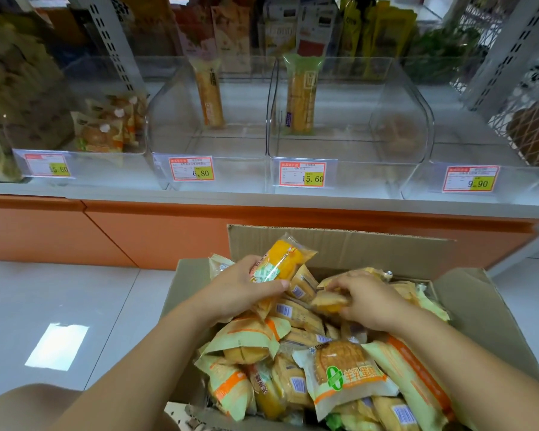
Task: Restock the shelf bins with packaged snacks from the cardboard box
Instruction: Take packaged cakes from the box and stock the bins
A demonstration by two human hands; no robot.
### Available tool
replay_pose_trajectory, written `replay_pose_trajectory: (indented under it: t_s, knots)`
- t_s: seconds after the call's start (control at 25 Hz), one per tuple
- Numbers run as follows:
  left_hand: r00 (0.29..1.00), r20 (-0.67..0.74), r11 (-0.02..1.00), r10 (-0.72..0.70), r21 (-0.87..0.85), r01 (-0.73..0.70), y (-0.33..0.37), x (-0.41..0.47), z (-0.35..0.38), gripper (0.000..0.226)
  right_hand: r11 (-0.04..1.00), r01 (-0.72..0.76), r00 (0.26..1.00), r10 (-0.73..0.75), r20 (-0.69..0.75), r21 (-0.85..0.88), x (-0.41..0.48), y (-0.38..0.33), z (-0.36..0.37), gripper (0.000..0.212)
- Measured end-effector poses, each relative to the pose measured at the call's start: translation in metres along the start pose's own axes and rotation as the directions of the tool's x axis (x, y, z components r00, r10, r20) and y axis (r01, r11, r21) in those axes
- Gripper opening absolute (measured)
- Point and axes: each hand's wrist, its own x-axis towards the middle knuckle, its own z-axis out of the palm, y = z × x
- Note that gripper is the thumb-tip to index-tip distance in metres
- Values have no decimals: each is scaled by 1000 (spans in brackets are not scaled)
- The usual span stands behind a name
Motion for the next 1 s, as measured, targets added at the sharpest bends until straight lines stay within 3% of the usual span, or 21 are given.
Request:
replay_pose_trajectory:
  t_s: [0.08,0.12,0.16,0.24,0.28,0.32,0.48,0.68,0.84,1.0]
  knots:
    - [1000,11,1000,9,-5,-9,1,-1,-3,58,910,-43,999,37,23,413,-3,4,-14,40]
    - [1000,18,1000,3,-6,-3,0,-1,-5,57,755,-65,998,48,44,652,-5,4,-19,37]
    - [999,34,1000,-12,-20,13,-1,0,-6,57,514,-94,996,49,81,853,-6,4,-21,36]
    - [996,77,995,-45,-81,52,-3,0,-8,66,48,-161,987,-16,162,986,-8,2,-20,39]
    - [995,86,990,-59,-123,69,-4,0,-7,73,-76,-184,982,-63,179,980,-8,0,-18,40]
    - [994,91,984,-67,-159,81,-5,1,-7,77,-137,-202,977,-102,189,970,-10,-3,-16,40]
    - [988,151,970,-23,-237,59,-7,3,-3,76,-107,-191,975,-133,177,976,-14,-11,-14,43]
    - [983,179,953,30,-301,25,-2,0,-3,51,-70,-165,976,-154,153,984,-14,-5,-15,59]
    - [978,204,941,35,-336,37,1,2,-1,67,-109,-174,976,-152,157,979,-12,-2,-12,90]
    - [972,230,943,56,-333,24,2,5,-1,80,-90,-174,981,-106,164,981,-14,-1,-14,89]
